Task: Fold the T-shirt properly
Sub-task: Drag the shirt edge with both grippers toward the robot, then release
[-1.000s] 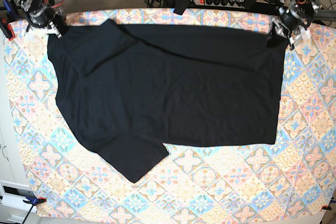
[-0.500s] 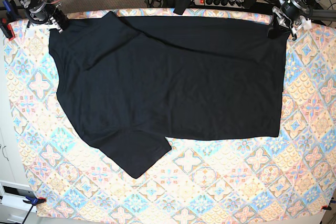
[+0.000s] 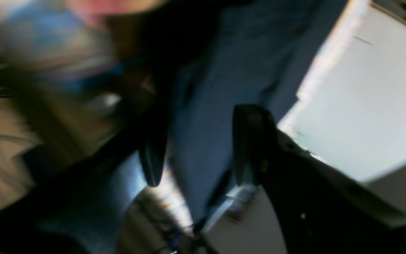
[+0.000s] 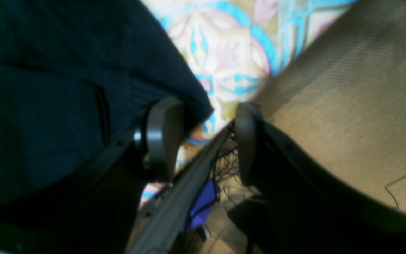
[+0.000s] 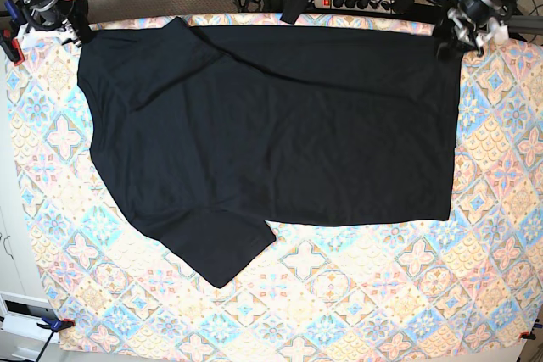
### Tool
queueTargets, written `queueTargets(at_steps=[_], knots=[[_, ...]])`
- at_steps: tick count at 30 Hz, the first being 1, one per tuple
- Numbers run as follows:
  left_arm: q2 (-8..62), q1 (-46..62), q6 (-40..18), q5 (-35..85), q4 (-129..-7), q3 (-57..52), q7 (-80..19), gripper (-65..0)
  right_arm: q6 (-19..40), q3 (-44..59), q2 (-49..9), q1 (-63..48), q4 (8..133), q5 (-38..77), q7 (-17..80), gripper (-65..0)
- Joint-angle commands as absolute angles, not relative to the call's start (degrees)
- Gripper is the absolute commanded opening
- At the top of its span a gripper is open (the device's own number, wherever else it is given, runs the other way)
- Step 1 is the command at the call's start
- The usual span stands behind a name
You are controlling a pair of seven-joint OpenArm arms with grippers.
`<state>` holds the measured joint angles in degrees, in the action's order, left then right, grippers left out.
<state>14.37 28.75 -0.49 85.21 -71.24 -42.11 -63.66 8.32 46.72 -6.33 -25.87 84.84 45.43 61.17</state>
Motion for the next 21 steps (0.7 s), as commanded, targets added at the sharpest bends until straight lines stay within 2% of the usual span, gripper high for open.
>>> queueTargets(at_steps=[1, 5, 11, 21], knots=[[15.3, 29.7, -0.3, 85.0, -74.9, -43.3, -63.5, -35.0, 8.4, 48.0, -7.3, -26.2, 87.2, 46.1, 60.6, -38.3], [15.3, 29.7, -0.2, 85.0, -82.1, -46.4, -63.4, -35.0, 8.4, 48.6, -7.3, -26.2, 91.5, 46.1, 60.6, -38.3], [15.8, 26.1, -0.2, 85.0, -84.9, -47.9, -63.3, -35.0, 8.4, 48.6, -7.3, -26.1, 96.5, 46.1, 60.6, -38.3], [17.7, 8.0, -0.2, 70.5, -84.5, -45.7, -63.3, -35.0, 8.4, 45.9, -8.7, -18.2, 101.0, 46.1, 62.8, -38.2]])
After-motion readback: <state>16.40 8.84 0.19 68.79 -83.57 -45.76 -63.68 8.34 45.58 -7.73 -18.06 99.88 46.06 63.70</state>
